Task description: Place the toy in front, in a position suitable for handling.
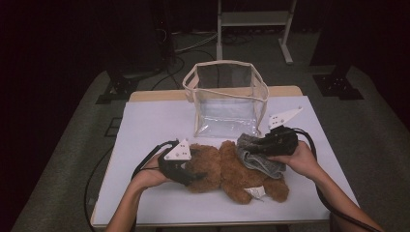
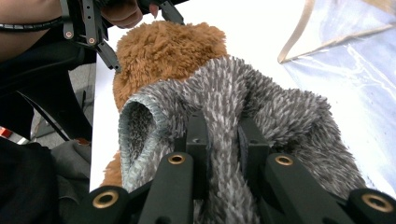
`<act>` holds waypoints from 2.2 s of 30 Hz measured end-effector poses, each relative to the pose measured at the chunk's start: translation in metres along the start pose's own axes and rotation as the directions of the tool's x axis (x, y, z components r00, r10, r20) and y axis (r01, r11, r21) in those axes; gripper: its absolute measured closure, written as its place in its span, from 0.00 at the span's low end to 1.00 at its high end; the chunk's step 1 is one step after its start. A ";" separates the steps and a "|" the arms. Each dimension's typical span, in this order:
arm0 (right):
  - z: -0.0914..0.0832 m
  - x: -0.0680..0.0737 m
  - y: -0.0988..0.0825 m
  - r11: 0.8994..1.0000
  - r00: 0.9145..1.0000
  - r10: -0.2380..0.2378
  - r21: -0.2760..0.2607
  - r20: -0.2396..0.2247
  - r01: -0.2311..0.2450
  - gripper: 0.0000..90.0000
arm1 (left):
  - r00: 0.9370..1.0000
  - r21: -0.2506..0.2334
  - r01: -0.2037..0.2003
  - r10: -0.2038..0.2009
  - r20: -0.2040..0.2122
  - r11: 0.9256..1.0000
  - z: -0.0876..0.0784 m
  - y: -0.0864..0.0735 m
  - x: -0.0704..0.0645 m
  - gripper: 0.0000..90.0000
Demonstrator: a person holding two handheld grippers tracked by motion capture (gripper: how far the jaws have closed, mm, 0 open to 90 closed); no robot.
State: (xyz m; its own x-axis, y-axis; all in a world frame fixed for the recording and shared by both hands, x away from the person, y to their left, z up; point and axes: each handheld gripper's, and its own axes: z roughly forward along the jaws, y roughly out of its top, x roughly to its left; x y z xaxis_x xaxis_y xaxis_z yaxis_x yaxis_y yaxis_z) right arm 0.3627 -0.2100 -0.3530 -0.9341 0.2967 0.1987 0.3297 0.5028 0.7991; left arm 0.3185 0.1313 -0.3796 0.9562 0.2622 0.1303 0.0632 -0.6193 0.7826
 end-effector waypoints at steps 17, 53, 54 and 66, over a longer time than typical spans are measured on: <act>0.025 0.012 0.026 0.997 0.997 -0.065 0.024 -0.047 0.067 0.86 | 1.000 0.005 0.011 -0.011 -0.016 1.000 0.004 0.004 0.005 0.35; -0.011 0.001 -0.015 1.000 1.000 0.014 0.000 -0.003 -0.014 0.86 | 0.999 -0.023 0.038 -0.037 0.031 0.999 -0.001 -0.001 0.006 0.32; -0.011 0.001 -0.015 1.000 1.000 0.014 0.000 -0.003 -0.014 0.86 | 0.999 -0.023 0.038 -0.037 0.031 0.999 -0.001 -0.001 0.006 0.34; 0.022 0.022 0.013 0.993 0.994 -0.103 0.054 -0.024 0.104 0.86 | 0.999 0.005 0.045 -0.045 -0.018 0.999 0.004 0.001 0.010 0.37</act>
State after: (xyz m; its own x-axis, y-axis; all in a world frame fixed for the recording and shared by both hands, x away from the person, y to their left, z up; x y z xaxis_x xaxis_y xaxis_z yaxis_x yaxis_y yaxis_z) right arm 0.3493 -0.1790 -0.3508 -0.9660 0.2241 0.1287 0.2376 0.5743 0.7834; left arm 0.3294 0.1300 -0.3800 0.9470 0.3032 0.1056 0.1080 -0.6104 0.7847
